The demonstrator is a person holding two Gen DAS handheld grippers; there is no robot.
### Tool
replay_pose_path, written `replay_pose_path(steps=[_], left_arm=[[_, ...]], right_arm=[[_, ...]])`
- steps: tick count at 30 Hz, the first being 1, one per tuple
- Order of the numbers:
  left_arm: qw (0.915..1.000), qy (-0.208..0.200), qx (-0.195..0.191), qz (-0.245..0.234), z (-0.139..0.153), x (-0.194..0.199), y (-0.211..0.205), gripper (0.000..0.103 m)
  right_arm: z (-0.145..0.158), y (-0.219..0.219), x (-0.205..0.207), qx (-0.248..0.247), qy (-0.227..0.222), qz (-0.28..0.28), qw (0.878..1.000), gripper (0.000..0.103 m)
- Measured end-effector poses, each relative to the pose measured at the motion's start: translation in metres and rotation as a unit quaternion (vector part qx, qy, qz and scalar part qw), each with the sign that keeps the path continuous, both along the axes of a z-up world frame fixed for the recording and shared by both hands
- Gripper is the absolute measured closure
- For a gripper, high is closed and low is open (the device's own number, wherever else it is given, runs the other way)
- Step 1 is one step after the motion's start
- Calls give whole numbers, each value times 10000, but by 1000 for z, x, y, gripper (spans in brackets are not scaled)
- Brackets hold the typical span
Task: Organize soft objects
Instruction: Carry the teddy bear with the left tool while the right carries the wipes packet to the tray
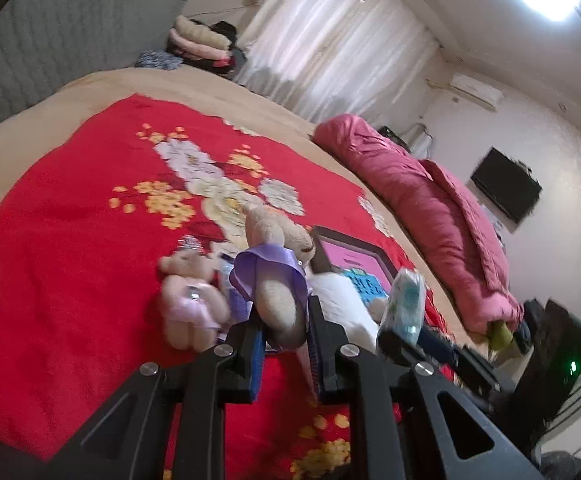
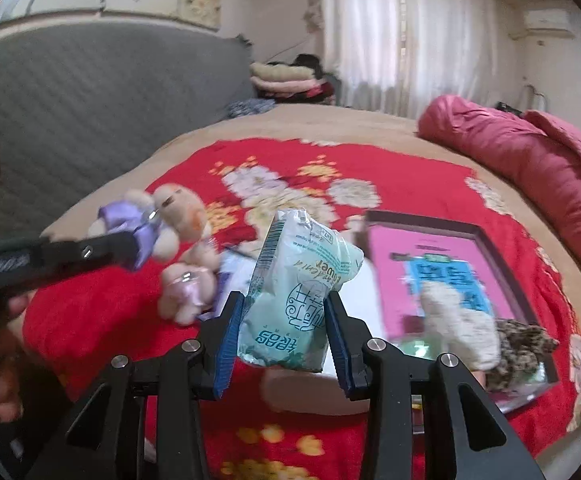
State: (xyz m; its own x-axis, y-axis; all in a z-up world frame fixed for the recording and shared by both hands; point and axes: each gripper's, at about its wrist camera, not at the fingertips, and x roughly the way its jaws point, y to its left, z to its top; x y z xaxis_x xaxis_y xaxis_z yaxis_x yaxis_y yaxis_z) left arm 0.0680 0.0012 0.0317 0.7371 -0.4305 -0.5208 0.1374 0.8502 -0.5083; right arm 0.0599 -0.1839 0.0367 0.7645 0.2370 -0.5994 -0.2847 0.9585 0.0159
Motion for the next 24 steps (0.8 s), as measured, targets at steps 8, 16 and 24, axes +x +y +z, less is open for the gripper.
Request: replay_pose_path(steps=[8, 16, 24], left_arm=[[9984, -88, 320, -469, 12, -8, -60, 84], [9933, -178, 552, -1000, 19, -9, -125, 84], [9870, -58, 617, -1482, 8, 6, -189, 84]], right_arm=[[11, -69, -1, 177, -201, -819, 9963, 62], [12, -145, 0, 438, -219, -1774, 9829, 62], [6, -182, -1, 620, -209, -2163, 9741, 62]])
